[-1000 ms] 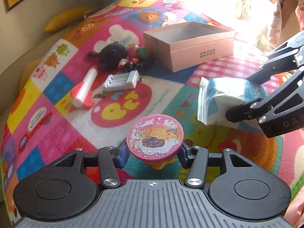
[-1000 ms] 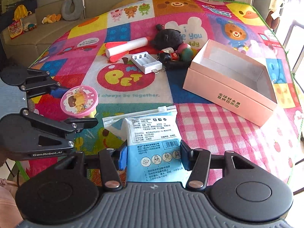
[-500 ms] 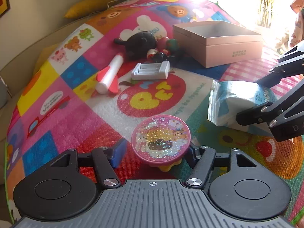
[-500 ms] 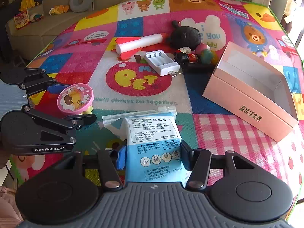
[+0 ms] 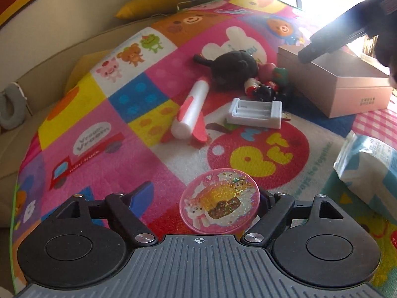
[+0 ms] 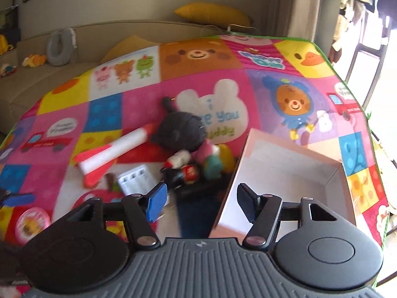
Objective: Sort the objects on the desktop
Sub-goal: 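Move the right tool with the packet toward the box while the left holds the toy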
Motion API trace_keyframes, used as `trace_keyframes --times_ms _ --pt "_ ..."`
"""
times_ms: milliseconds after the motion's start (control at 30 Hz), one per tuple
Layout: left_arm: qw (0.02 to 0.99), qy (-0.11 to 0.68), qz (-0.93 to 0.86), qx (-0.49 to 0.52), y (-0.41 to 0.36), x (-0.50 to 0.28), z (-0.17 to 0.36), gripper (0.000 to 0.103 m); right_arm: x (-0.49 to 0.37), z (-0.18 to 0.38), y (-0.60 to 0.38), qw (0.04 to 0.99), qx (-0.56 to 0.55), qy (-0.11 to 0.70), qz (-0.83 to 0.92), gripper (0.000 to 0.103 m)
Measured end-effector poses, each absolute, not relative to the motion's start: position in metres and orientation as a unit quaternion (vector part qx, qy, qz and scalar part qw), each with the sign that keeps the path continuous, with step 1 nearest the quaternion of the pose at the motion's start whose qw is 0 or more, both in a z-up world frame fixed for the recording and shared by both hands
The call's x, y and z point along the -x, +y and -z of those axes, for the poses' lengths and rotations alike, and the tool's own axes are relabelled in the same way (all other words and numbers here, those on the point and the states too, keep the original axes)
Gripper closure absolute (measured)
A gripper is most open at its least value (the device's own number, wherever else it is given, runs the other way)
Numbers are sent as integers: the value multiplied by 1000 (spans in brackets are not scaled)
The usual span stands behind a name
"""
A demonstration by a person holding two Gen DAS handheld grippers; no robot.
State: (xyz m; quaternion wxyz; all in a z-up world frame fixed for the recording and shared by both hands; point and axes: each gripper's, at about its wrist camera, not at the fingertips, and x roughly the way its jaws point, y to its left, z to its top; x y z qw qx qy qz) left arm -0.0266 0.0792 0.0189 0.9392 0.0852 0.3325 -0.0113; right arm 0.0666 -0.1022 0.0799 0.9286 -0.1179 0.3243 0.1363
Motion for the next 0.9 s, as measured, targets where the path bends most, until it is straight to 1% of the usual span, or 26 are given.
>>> trace_keyframes --times_ms 67,200,267,300,333,367,433,733,800,900 --pt "943 325 19 -72 89 29 -24 8 -105 -71 -101 926 116 342 -112 40" --pt "948 314 36 -43 104 36 -30 7 -160 -49 -102 918 107 374 -82 40" --pt "948 314 46 -32 109 38 -29 7 -176 -41 -102 911 95 391 -94 34" --pt "947 315 52 -27 111 38 -28 7 -182 -39 -101 908 86 396 -103 34" --pt "947 315 57 -22 112 38 -27 7 -184 -37 -97 904 79 401 -123 34" --pt "947 315 61 -19 114 38 -26 7 -185 -36 -92 902 79 400 -138 29" --pt "947 314 64 -13 117 39 -24 7 -183 -35 -78 902 89 396 -147 28" --pt "946 319 64 -3 123 41 -22 6 -165 -37 -8 872 110 379 -291 29" --pt "945 321 60 -6 121 43 -21 6 -162 -37 2 866 100 379 -309 29" --pt "943 329 52 -9 117 44 -21 5 -155 -39 14 867 121 372 -308 29"
